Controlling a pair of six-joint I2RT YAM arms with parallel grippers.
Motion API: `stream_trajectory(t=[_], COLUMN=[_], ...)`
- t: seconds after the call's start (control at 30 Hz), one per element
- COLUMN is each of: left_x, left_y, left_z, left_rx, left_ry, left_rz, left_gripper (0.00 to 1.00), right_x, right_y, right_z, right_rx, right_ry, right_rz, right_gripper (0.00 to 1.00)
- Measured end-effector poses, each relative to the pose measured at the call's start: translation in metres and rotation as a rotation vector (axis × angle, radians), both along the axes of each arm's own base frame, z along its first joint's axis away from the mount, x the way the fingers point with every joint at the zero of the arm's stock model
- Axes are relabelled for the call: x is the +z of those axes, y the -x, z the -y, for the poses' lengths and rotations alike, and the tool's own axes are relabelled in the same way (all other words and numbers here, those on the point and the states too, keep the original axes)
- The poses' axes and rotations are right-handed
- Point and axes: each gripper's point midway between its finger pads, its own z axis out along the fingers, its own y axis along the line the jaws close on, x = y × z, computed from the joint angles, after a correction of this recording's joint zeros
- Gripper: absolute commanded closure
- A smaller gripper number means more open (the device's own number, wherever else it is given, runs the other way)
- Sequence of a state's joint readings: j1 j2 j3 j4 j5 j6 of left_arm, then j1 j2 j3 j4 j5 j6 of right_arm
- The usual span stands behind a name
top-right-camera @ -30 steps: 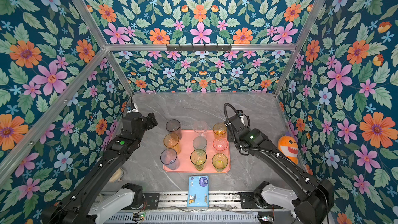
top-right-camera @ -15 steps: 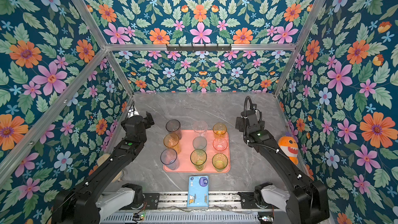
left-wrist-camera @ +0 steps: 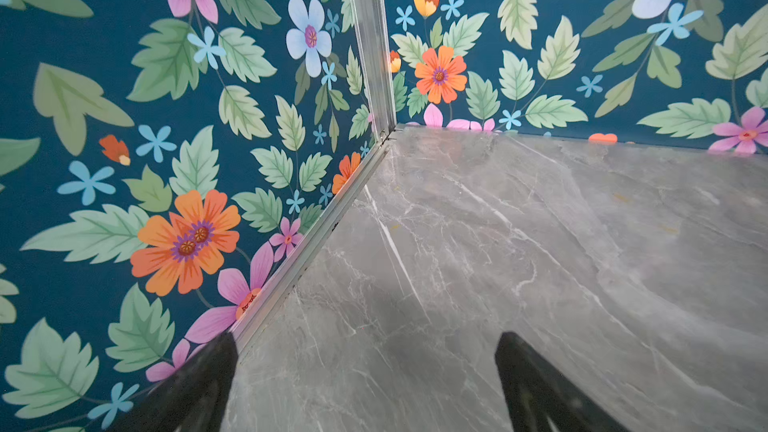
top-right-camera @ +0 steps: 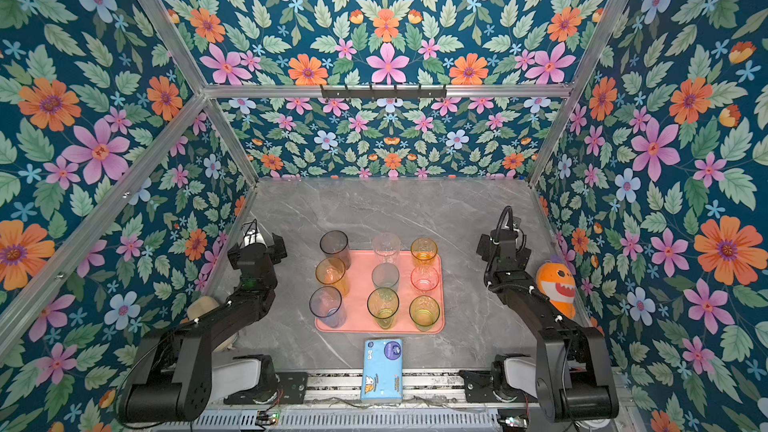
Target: Place the glasses into the tray
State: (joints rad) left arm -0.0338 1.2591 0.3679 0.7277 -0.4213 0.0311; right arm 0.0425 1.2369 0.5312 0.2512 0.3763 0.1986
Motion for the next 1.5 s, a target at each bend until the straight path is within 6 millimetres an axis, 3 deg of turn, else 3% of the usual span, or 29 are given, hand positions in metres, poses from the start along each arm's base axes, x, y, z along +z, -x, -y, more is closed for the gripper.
stream_trajectory(t=[0.23,0.47,0.63,0.97,1.07,1.3,1.5], left_x=[-0.022,-0.023,-0.047,-0.041,-0.042,-0.063,-0.052], left_y=[-0.002,-0.009,-0.008,-0.018,-0.019,-0.017,-0.024], left_z=[-0.005,0.012,0.023,0.032,0.033,0.041,0.047], left_rx=[-0.061,-0.168,-0.221,-0.267,-0.275,-0.314,-0.335], left_ry=[0.066,0.090,0.143,0.186,0.187,0.184,0.166], left_rz=[-0.006,0.013,-0.009,0.060,0.070,0.033,0.067], left_gripper=[0.01,0.00,0.01,0.00,0.00,0.00,0.00], right_x=[-0.009,-0.025,-0.030,-0.050,-0.045,-0.039,-0.039], right_y=[-0.003,-0.004,-0.005,-0.004,-0.006,-0.008,-0.008], right_z=[0.001,-0.008,-0.013,-0.023,-0.023,-0.023,-0.023], right_rx=[0.033,0.096,0.128,0.197,0.198,0.199,0.199], right_ry=[0.026,0.020,0.022,0.012,0.017,0.021,0.022], right_rz=[0.054,0.064,0.085,0.111,0.135,0.161,0.163], right_gripper=[0.01,0.01,0.01,0.01,0.01,0.01,0.01])
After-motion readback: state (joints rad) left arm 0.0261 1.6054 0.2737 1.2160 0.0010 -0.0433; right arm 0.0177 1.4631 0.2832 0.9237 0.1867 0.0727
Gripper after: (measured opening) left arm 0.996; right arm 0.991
